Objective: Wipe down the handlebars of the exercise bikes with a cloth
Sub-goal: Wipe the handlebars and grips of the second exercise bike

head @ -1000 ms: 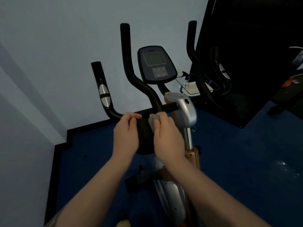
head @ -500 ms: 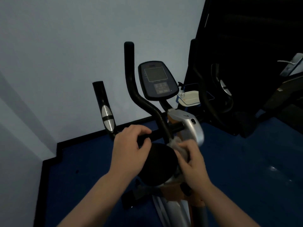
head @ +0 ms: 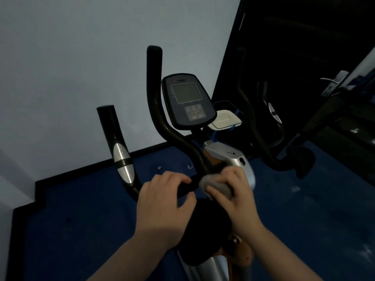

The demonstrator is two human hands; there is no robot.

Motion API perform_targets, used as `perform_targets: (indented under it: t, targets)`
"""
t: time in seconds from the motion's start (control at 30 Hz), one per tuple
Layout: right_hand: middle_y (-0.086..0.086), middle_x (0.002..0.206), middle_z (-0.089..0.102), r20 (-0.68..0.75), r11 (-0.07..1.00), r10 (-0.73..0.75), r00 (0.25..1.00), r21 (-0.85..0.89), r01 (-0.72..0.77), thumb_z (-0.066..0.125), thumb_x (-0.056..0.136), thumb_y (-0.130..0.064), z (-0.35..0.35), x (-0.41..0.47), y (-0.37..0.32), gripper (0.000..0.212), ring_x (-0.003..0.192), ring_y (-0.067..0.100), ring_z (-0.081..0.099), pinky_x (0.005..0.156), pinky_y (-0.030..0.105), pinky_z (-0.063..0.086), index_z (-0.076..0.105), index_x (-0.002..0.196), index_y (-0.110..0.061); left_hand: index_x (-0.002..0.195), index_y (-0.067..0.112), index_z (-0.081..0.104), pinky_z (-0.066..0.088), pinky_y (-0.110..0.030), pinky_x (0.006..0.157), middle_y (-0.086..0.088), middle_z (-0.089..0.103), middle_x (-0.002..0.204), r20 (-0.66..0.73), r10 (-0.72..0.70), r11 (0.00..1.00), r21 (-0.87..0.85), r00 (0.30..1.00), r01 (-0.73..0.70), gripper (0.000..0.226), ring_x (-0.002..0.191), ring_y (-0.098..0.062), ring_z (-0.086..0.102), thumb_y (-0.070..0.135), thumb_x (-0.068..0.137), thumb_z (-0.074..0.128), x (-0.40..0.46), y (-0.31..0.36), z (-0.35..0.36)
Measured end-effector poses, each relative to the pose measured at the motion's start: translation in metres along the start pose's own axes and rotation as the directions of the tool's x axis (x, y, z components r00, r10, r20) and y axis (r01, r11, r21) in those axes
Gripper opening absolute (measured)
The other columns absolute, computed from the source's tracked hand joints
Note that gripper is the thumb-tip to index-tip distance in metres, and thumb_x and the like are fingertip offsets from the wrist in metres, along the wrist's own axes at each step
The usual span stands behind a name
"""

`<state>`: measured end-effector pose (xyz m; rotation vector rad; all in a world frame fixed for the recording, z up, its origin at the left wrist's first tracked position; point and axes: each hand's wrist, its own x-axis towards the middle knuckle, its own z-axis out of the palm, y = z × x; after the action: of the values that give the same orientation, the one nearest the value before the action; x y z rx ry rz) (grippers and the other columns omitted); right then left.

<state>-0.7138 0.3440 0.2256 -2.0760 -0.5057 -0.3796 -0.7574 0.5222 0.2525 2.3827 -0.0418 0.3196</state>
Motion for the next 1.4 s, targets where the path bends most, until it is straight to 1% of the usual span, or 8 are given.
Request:
perform_targets:
  t: [0.33,0.5,0.6,0.73,0.93,1.13,1.3,1.4]
  targets:
    - [-0.018,0.096,0.044,0.007,0.992,-0.119,0.993,-0.035,0.119,0.069,0.08,-0.029,0.003,0.021,0.002,0.014,0.092,0.0,0.05,0.078,0.009,0.04,0.06,0.09,-0.025,0.099,0.038,0.061,0.031,-0.018,0.079,0.025,0.059,0.091,0.013,-0.035,0.999,0.0,0.999,0.035,0.022,0.086,0.004,0.049,0.037,0.077,0.061,-0.001,0.002,0.0]
    - [-0.003,0.093,0.048,0.112,0.981,-0.167,0.98,-0.084,0.177,0.073,0.082,-0.019,0.023,0.083,-0.016,0.013,0.088,0.017,0.051,0.072,0.028,0.047,0.063,0.083,-0.01,0.099,0.041,0.061,0.036,-0.02,0.086,0.028,0.058,0.09,0.007,-0.072,0.997,-0.006,0.997,0.072,0.023,0.09,0.005,0.051,0.035,0.077,0.061,0.0,0.003,0.001]
    - [-0.009,0.094,0.047,0.127,0.979,-0.201,0.971,0.001,0.202,0.073,0.082,-0.021,0.015,0.077,-0.003,0.012,0.089,0.007,0.052,0.074,0.018,0.044,0.064,0.086,-0.014,0.098,0.044,0.059,0.041,-0.024,0.086,0.03,0.056,0.094,-0.038,-0.097,0.994,-0.064,0.995,0.094,0.024,0.095,0.004,0.051,0.04,0.075,0.056,-0.003,0.004,0.002]
    - [-0.017,0.09,0.046,0.105,0.979,-0.203,0.974,0.025,0.201,0.067,0.083,-0.033,0.001,0.051,0.011,0.013,0.083,0.0,0.052,0.07,0.009,0.039,0.057,0.083,-0.024,0.102,0.036,0.062,0.043,-0.029,0.091,0.027,0.06,0.104,-0.313,-0.022,1.0,-0.013,0.949,0.019,0.026,0.104,0.002,0.055,0.039,0.078,0.053,0.003,0.003,-0.012]
    - [0.0,0.094,0.05,0.24,0.935,-0.35,0.906,0.033,0.353,0.072,0.083,-0.018,0.034,0.131,-0.026,0.014,0.089,0.014,0.051,0.072,0.03,0.047,0.06,0.084,-0.011,0.108,0.015,0.064,0.033,-0.031,0.1,-0.002,0.058,0.124,-0.592,0.03,0.991,0.123,0.805,0.053,0.03,0.116,-0.017,0.048,0.016,0.079,0.056,0.056,-0.01,-0.057]
    - [-0.017,0.092,0.046,0.205,0.967,-0.241,0.949,0.134,0.216,0.072,0.081,-0.024,0.014,0.094,0.004,0.015,0.086,0.006,0.053,0.071,0.01,0.041,0.058,0.079,-0.023,0.138,0.015,0.043,0.029,-0.029,0.106,-0.003,0.042,0.141,-0.401,-0.115,0.977,0.12,0.909,0.176,0.053,0.128,-0.02,0.04,0.014,0.087,0.06,0.086,-0.043,-0.077]
    - [0.0,0.092,0.048,0.219,0.962,-0.274,0.936,0.061,0.267,0.07,0.083,-0.019,0.061,0.157,-0.051,0.018,0.086,0.016,0.051,0.071,0.031,0.047,0.055,0.081,-0.011,0.13,0.021,0.045,0.034,-0.028,0.09,0.002,0.042,0.133,-0.486,-0.105,0.98,0.097,0.868,0.173,0.045,0.115,-0.015,0.042,0.023,0.087,0.057,0.092,-0.043,-0.068]
    - [-0.005,0.09,0.047,0.177,0.972,-0.231,0.957,0.081,0.22,0.071,0.083,-0.023,0.064,0.149,-0.047,0.021,0.084,0.009,0.051,0.069,0.019,0.044,0.052,0.078,-0.016,0.127,0.022,0.047,0.033,-0.026,0.089,0.004,0.044,0.131,-0.53,-0.098,0.983,0.079,0.842,0.165,0.04,0.11,-0.008,0.04,0.02,0.087,0.055,0.092,-0.043,-0.062]
